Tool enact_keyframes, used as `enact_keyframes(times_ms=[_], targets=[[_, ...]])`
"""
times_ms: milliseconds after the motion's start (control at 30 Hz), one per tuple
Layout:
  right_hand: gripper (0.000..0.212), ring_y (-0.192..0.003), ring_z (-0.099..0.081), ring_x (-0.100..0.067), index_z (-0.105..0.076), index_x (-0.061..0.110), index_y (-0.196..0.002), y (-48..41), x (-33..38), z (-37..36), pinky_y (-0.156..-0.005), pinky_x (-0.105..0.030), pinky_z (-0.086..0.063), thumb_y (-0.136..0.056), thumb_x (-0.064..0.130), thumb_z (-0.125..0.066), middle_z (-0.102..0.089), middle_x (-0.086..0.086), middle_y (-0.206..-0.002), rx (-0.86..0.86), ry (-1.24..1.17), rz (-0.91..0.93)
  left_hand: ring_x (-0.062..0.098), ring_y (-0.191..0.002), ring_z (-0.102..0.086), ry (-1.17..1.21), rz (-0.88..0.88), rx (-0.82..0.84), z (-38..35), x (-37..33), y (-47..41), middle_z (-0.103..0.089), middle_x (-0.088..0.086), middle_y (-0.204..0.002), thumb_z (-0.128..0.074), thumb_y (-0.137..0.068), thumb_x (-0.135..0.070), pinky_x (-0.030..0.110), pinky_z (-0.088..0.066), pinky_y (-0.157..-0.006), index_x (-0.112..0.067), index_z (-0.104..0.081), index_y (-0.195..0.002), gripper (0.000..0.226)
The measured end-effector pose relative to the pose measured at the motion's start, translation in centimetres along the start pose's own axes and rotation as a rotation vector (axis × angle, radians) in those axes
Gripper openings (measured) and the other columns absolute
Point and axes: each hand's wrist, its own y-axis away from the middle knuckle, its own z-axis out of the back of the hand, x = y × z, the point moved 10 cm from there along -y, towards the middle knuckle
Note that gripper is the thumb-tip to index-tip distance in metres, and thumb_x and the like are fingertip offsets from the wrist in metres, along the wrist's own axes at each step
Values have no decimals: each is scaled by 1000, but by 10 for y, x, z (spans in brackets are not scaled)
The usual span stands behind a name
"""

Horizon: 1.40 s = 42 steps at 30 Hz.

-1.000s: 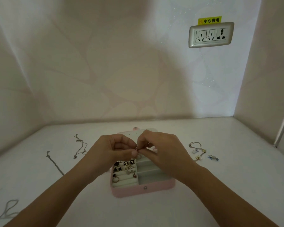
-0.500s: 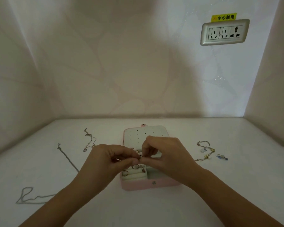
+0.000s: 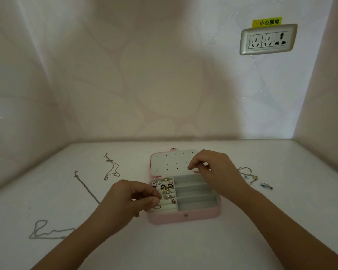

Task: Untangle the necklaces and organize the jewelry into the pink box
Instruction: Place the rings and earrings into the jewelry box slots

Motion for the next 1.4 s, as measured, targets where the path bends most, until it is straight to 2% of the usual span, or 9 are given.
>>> enact_keyframes(times_ms=[133,233,333,467,600,700,967,1133,1400], targets=[[35,-79,-61,-7,-73,16,-80,0,-15,-3,-74,-18,-46,-87,-7,-48,-69,6,-88,42,58,-74,-2,-46,-53,-35,54,54,-10,4,-8,-66,-7,-55,-71,-82,-7,11,-36,-45,-22,-75,-76,17],[35,-85,-62,-11,-73,14,-82,0,-20,-9,-78,-22,-46,-88,-7,-45,-70,2,-91,97,71,-107,-3,-43,-52,-73,71,88,-15,4,-11,-65,-10,-52,-70,-82,-5,7,-37,-47,-19,-75,-77,15],[37,-87,-63,-14,-73,13,-82,1,-20,-12,-80,-27,-47,-87,-8,-44,-69,1,-91,116,68,-110,-3,-56,-59,-158,54,82,-14,6,-16,-70,-15,-64,-73,-81,-11,11,-47,-60,-33,-73,-70,24],[37,-88,-63,-17,-74,13,-83,2,-19,-14,-82,-31,-47,-86,-9,-44,-70,-1,-93,128,66,-109,-5,-56,-49,-303,13,80,-15,7,-23,-60,-31,-59,-73,-81,-20,9,-38,-57,-43,-67,-65,28],[37,-88,-62,-17,-74,13,-83,2,-21,-16,-80,-27,-46,-86,-8,-44,-70,-1,-93,149,82,-115,2,-45,-40,-275,35,78,-13,13,-30,-45,-13,-43,-74,-80,-19,13,-31,-49,-38,-70,-66,25],[37,-90,-60,-17,-74,14,-84,2,-22,-19,-79,-25,-43,-85,-8,-44,-69,-1,-95,168,104,-121,5,-40,-33,-235,70,106,-13,17,-33,-42,-12,-37,-73,-81,-17,13,-26,-45,-30,-73,-71,17],[35,-92,-59,-17,-73,13,-87,3,-25,-23,-75,-21,-38,-86,-7,-44,-67,-1,-98,205,137,-131,3,-42,-33,-225,115,131,-15,25,-42,-54,-7,-52,-75,-79,-20,12,-27,-46,-32,-74,-69,16],[36,-95,-58,-15,-74,14,-89,3,-25,-25,-74,-19,-36,-87,-6,-44,-67,1,-102,227,162,-132,2,-39,-35,-270,101,111,-13,24,-45,-39,-14,-36,-76,-79,-21,11,-27,-43,-26,-75,-75,7],[36,-94,-57,-14,-73,16,-91,4,-23,-27,-73,-19,-35,-89,-4,-43,-66,2,-103,247,197,-129,0,-40,-37,-320,69,40,-9,21,-47,-39,-10,-52,-81,-73,-20,12,-29,-43,-22,-66,-70,15]])
